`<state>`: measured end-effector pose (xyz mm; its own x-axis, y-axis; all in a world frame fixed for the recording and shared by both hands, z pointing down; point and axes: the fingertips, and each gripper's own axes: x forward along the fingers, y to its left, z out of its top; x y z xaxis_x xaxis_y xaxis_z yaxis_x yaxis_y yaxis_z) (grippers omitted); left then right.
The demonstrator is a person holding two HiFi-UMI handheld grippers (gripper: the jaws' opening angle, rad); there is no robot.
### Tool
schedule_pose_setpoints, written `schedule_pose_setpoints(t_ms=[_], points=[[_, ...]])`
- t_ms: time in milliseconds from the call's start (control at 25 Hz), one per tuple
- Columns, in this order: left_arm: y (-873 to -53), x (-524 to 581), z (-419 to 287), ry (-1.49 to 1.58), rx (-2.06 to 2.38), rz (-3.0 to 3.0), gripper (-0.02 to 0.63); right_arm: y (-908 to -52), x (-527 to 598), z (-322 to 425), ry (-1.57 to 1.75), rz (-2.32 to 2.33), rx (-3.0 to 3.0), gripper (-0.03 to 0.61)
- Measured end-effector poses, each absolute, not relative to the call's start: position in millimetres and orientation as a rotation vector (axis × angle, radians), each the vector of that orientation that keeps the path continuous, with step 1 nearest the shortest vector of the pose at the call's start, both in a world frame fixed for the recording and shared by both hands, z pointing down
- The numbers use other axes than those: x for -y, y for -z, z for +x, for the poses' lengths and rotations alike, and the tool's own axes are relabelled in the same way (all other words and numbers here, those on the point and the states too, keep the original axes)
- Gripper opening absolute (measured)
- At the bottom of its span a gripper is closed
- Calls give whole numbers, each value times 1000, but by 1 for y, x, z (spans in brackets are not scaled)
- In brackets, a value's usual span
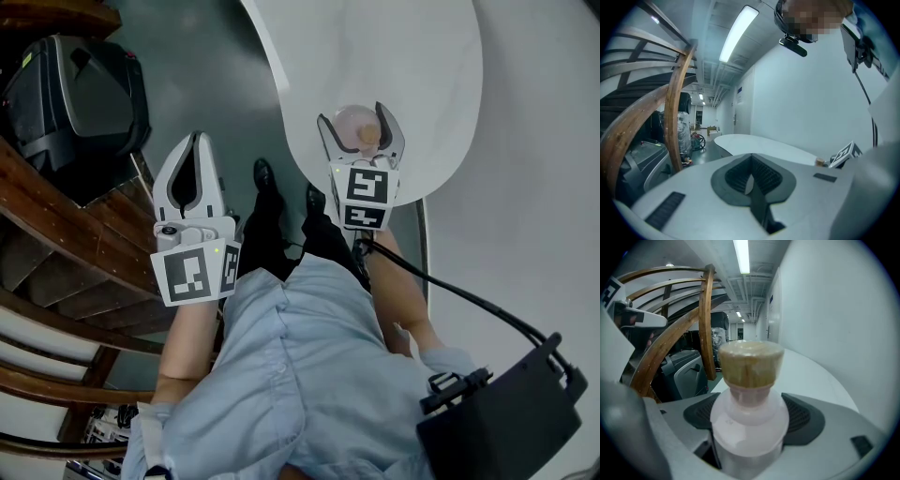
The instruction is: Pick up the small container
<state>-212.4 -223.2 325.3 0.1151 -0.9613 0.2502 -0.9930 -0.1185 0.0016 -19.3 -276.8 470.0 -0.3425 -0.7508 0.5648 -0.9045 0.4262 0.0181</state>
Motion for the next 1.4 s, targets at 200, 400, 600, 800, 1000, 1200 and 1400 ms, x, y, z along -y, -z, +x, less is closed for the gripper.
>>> schedule_pose_setpoints(t_ms=[200,400,600,800,1000,1200,1400], points=[[-297,224,-215,-234,1949,2232,0,-430,281,-22,-373,1412,2187,400],[-296,227,-202,-225,1952,2259,0,-424,285,-11,-361,1442,2209,400],[-293,234,-197,-210,1954,2283,0,-420,291,-8,-349,1460,2225,400],[-293,238,-192,-205,1943,2300,0,-417,294,-5,-347,1477,2233,400],[-295,237,-189,-212,1929,2304,0,-417,294,-2,-352,1486,2234,402],[-296,236,-189,-219,1920,2302,0,-417,294,-2,-356,1487,2230,402],[-296,234,-192,-225,1920,2298,0,-418,293,-3,-360,1493,2225,402]])
